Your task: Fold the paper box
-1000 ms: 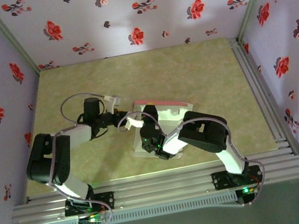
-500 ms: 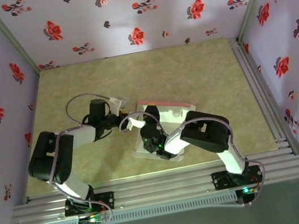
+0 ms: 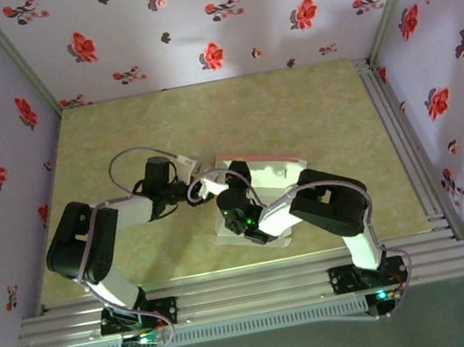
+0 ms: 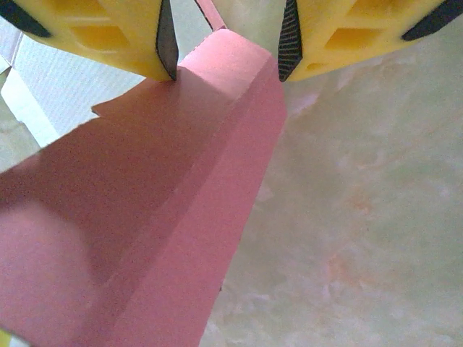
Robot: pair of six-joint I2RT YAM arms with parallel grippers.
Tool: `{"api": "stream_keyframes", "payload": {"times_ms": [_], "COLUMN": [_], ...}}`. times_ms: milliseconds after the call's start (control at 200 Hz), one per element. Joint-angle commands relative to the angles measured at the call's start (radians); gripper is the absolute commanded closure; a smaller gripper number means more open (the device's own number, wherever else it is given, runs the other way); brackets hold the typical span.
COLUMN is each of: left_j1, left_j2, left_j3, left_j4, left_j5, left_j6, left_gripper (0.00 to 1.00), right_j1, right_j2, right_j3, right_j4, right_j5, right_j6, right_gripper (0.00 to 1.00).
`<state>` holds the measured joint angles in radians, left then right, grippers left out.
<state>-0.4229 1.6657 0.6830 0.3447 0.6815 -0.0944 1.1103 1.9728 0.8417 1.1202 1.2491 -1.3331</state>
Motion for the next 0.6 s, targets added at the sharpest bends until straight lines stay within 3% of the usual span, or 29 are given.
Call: {"api": "stream_keyframes", "payload": {"times_ms": [0,285,595], "left_j1": [-0.018,-0.019,-0.04], "left_j2": [0.026,0.098,0.127], "left_j3": [-0.004,-0.035,-0.027], "left_j4": [0.083,0.35,0.406], "left_j5": [0.024,0.011,-0.013], "left_j6": [-0.026,-0.173,-0.184], "left_gripper": [0.56,0.59,0.58], "right_j1": [-0.009,-0.013,-0.019], "right_j2": [-0.038,-0.091,-0.162], "right_j3": [-0.01,-0.024,-0.032], "right_j4": [-0.037,-0.169,-0.374], "right_j5": [-0.01,-0.02,-0.053], "right_j6": [0.055,0.163,0.314], "right_gripper": [0.84,0.85,0.85]}}
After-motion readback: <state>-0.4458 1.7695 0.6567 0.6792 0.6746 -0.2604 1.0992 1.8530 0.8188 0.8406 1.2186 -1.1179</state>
